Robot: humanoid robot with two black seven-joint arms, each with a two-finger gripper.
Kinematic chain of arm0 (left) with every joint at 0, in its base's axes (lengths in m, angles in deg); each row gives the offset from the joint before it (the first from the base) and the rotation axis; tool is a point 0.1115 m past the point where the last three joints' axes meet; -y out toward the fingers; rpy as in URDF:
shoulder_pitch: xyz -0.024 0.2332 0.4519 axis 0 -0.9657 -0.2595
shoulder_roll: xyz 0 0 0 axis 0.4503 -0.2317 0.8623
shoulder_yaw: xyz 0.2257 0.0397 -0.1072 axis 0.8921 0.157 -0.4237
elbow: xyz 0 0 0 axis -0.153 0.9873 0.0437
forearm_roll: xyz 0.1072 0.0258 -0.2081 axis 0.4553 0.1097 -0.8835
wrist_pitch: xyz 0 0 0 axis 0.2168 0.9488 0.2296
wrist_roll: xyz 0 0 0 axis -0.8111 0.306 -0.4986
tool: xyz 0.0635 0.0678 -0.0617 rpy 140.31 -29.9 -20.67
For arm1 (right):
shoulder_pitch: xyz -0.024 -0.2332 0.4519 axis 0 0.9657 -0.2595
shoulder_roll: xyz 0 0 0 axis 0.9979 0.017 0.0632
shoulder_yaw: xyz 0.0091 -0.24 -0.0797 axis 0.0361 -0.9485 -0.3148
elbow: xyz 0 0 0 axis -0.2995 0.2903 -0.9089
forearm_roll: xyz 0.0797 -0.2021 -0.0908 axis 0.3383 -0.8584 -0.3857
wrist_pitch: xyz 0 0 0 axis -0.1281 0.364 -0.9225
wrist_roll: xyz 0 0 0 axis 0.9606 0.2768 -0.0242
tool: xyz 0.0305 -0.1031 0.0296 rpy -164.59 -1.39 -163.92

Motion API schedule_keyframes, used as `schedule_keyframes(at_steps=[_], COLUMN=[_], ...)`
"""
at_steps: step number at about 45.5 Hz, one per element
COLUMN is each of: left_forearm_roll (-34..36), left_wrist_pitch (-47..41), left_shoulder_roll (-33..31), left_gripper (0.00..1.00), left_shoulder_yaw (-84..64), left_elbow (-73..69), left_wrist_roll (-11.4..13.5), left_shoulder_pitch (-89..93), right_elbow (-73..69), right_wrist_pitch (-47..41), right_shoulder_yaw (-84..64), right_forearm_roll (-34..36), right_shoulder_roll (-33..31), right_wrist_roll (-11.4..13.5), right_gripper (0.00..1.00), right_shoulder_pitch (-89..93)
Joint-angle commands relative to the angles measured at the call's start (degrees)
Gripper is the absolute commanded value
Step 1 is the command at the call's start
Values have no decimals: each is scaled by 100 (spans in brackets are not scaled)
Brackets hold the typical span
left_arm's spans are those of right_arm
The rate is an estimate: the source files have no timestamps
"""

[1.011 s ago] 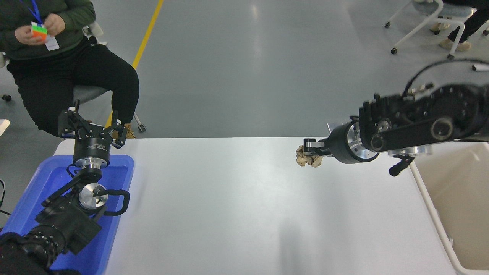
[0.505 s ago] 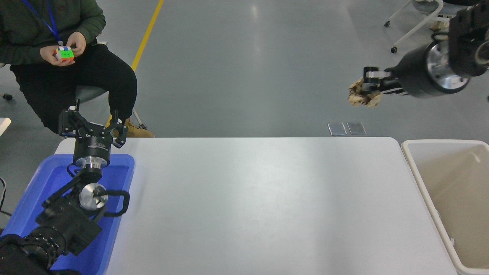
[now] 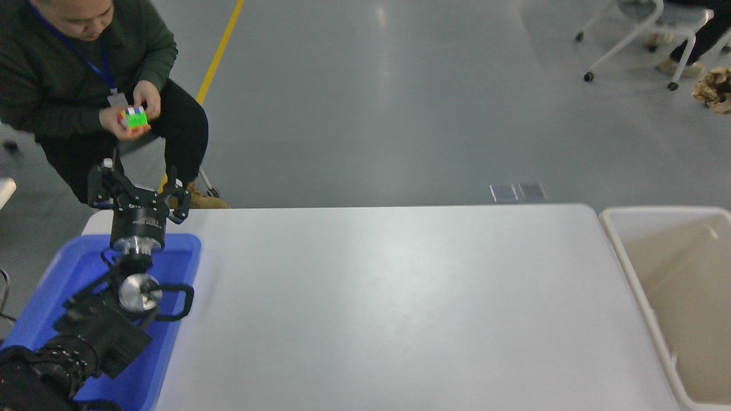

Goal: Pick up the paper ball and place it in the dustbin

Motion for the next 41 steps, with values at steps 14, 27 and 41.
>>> schedule_keyframes(at_steps=[14, 27, 41], left_forearm_roll=[1, 1, 1], left_wrist_pitch=[0, 0, 0], left_shoulder_roll=[1, 1, 1], left_gripper=[99, 99, 99], left_shoulder_yaw=[0, 0, 0], left_elbow=[0, 0, 0], left_wrist_roll=[0, 0, 0], left_shoulder_pitch=[1, 1, 1], right_elbow=[3055, 5991, 6133], right_wrist_pitch=[1454, 1260, 1278], right_shoulder_yaw=[4703, 5557, 6119], right_forearm_roll=[1499, 1490, 1508], right_shoulder_roll=[1497, 3677, 4443], right_wrist_roll=[-1, 8, -1], right_gripper=[0, 0, 0], right_shoulder_pitch=[5926, 6832, 7334])
